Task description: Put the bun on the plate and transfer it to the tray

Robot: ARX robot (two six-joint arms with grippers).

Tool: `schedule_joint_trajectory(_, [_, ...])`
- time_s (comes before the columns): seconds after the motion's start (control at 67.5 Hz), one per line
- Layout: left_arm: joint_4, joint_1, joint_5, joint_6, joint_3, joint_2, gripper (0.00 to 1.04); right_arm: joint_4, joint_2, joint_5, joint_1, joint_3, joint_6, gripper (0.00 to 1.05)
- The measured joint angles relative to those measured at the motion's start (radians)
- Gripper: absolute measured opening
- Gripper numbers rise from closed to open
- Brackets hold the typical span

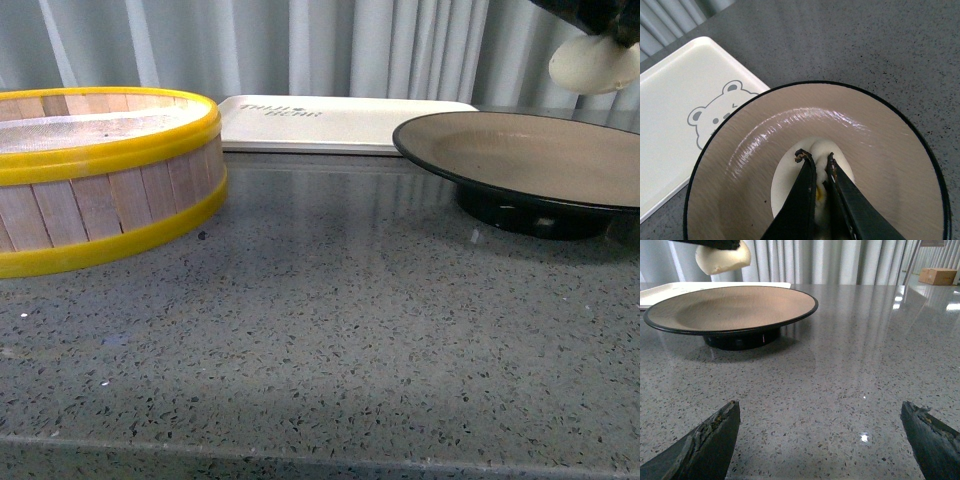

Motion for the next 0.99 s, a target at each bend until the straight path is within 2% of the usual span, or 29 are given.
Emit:
schedule_joint_trajectory(0.178, [-0.04,0.0,-0.006,0.015,0.082,0.083,0.05,0.0,0.0,0.0,0.0,0.0,0.0,0.96])
schedule_joint_trajectory(0.548, [-0.063,-0.011,-0.026,0.04,0.127,0.172,0.05,0.0,0.0,0.0,0.0,0.0,0.0,0.96])
schedule_joint_trajectory(0.756, [-0.078,0.021,-0.065,0.048,0.175,0.207,0.05,0.0,0.0,0.0,0.0,0.0,0.0,0.96])
schedule_joint_trajectory(0.993, [-0.119,0.034,-0.053,0.035,0.198,0.219,0.06,0.0,0.0,0.0,0.0,0.0,0.0,0.96])
